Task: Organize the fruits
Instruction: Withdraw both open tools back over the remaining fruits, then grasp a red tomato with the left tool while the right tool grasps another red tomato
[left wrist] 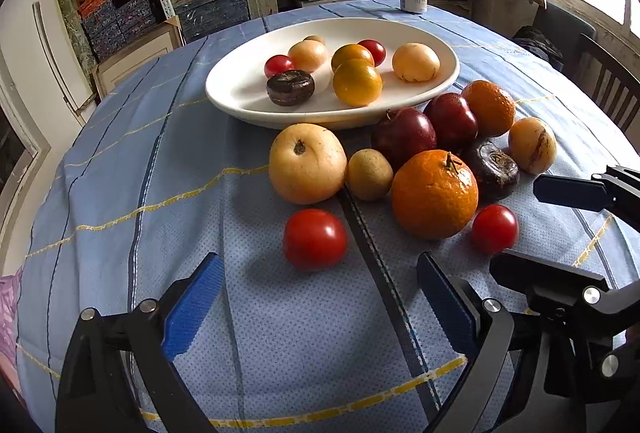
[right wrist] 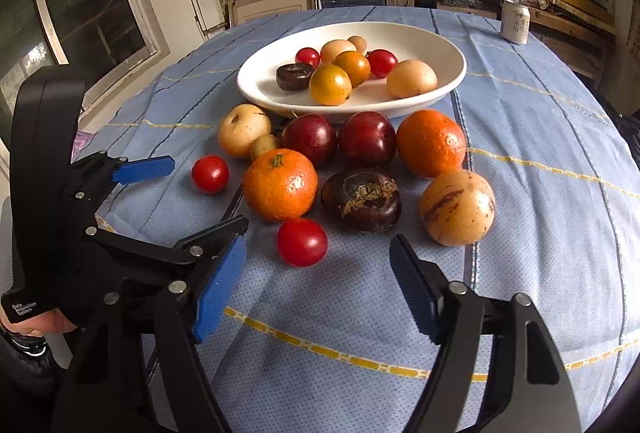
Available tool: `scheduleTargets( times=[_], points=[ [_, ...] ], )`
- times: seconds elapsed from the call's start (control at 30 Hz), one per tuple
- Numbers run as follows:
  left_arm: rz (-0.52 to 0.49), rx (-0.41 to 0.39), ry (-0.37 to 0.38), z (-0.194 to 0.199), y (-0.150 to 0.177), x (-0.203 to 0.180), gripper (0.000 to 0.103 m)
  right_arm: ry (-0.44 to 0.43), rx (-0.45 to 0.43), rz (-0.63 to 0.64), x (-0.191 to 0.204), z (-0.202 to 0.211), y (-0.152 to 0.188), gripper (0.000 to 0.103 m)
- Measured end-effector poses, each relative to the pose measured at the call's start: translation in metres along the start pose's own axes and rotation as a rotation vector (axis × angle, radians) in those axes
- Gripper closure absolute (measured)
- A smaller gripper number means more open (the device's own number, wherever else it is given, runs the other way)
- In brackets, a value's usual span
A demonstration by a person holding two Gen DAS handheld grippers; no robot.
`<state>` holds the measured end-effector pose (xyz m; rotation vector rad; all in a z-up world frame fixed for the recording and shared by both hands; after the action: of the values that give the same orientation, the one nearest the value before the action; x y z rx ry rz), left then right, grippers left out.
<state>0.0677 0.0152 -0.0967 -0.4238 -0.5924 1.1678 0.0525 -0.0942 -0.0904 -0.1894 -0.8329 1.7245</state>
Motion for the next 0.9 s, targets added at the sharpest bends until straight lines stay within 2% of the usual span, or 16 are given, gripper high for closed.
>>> scheduleTargets(
  times=[0.03,0.1,0.17,0.23,0.3,0.37,0.5,0.9],
  points=[
    [-0.003,-0.005,0.015,0.000,0.000,0.000,0.012,-0.008,0.006,-0.001,0.000,-0.001,-0.001,0.038],
    [0.003,-0.016,0.056,0.001,0.000,0.000,0.032,0.026,0.043,0.004,-0.001,-0.010,-0.003,0.051],
    [0.005,-0.025,0.087,0.001,-0.002,-0.002,0.046,0.046,0.038,0.047,0.006,-0.011,-0.001,0.063],
    [-0.024,-0.033,0.091,0.002,-0.003,-0.008,0.053,0.011,0.049,0.054,0.009,-0.012,0.000,0.077],
    [-0.041,-0.033,0.098,0.003,-0.005,-0.013,0.065,0.011,0.045,0.052,0.010,-0.012,0.001,0.078],
    [-0.052,-0.030,0.113,0.003,-0.005,-0.016,0.071,0.011,0.037,0.052,0.010,-0.011,0.001,0.078],
    [-0.054,-0.031,0.101,0.002,-0.006,-0.016,0.074,0.015,0.007,0.050,0.009,-0.005,0.002,0.078],
    [-0.006,-0.041,0.113,0.011,-0.004,-0.008,0.074,0.031,-0.018,0.057,0.005,0.011,0.009,0.078]
  ],
)
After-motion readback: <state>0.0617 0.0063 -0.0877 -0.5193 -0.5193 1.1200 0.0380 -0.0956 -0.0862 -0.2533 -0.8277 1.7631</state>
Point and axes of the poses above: each gripper's, at about its wrist camera, not at the fingertips, and z roughly against the way its jaws point, x to its left, y to its underside, the point moved 1 cm from there along -z, roughly the way its jaws point, and after that the axes turned 7 degrees about -z, right-handed, at the moved point
